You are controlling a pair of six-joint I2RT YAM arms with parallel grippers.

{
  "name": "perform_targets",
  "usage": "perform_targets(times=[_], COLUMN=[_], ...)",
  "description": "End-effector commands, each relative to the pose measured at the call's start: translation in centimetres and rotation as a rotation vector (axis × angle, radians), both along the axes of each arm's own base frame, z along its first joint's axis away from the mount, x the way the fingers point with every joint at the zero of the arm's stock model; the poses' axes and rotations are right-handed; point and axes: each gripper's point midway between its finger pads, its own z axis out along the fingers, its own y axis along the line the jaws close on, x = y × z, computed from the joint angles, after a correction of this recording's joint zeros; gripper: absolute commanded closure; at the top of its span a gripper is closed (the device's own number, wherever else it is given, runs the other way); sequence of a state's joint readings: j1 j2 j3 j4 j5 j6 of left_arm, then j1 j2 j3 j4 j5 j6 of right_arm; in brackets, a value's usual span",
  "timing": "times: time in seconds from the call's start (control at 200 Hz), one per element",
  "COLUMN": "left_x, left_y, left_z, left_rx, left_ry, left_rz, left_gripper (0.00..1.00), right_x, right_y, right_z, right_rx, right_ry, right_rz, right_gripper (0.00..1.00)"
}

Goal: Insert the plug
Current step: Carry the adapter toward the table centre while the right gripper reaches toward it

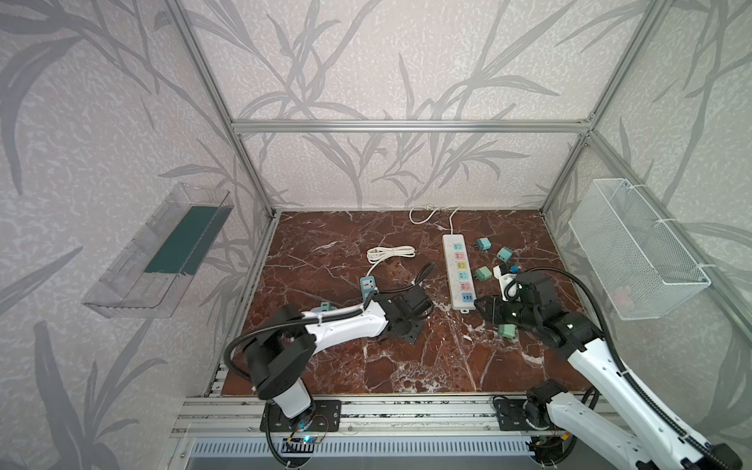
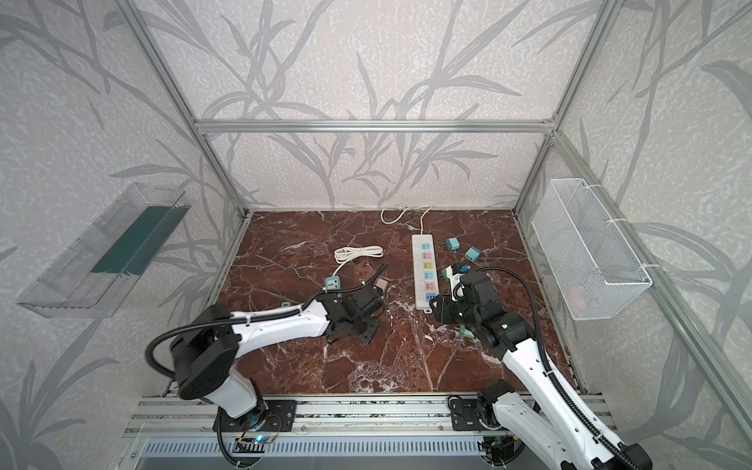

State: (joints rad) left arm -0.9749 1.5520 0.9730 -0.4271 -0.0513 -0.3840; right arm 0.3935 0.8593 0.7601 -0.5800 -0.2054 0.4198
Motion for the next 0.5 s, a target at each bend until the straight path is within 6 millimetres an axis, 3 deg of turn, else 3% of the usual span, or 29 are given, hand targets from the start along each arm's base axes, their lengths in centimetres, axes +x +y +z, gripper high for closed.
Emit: perform_targets(times=[0.0,0.06,0.065,0.165,0.35,0.495], left_x=[1.8,1.6,1.8,1.3,0.6,0.0], left_y=[-3.2,-3.9,-4.2,-4.5,-5.1,-5.5], left_z=[6.4,8.0,8.8,10.5,9.6,9.9], left_rx=[-0.229,-0.349,-0.382,-0.52,-0.496,-0.558], left_ry=[-0.335,-0.466,-0.495,-0.72,-0.815,-0.828], left_rz=[-0.115,-0.166,-0.168,-0.233,-0.327,-0.353], left_gripper=[1.0,1.0,1.0,1.0,1.0,1.0], right_x=[0.0,0.2,0.2,0.2,-0.4,-0.9], right_y=[2.0,2.9,2.9,4.9,9.4,11.9], right_z=[1.8,2.1,2.1,2.6,2.4,1.7], right_rx=[0.045,0.036,0.036,0.009,-0.025,-0.032], right_ry=[-0.015,-0.008,-0.008,-0.003,0.025,0.046], right_rz=[0.086,0.12,0.12,0.196,0.361,0.428], right_gripper=[0.75,0.81,0.81,0.81,0.54,0.48])
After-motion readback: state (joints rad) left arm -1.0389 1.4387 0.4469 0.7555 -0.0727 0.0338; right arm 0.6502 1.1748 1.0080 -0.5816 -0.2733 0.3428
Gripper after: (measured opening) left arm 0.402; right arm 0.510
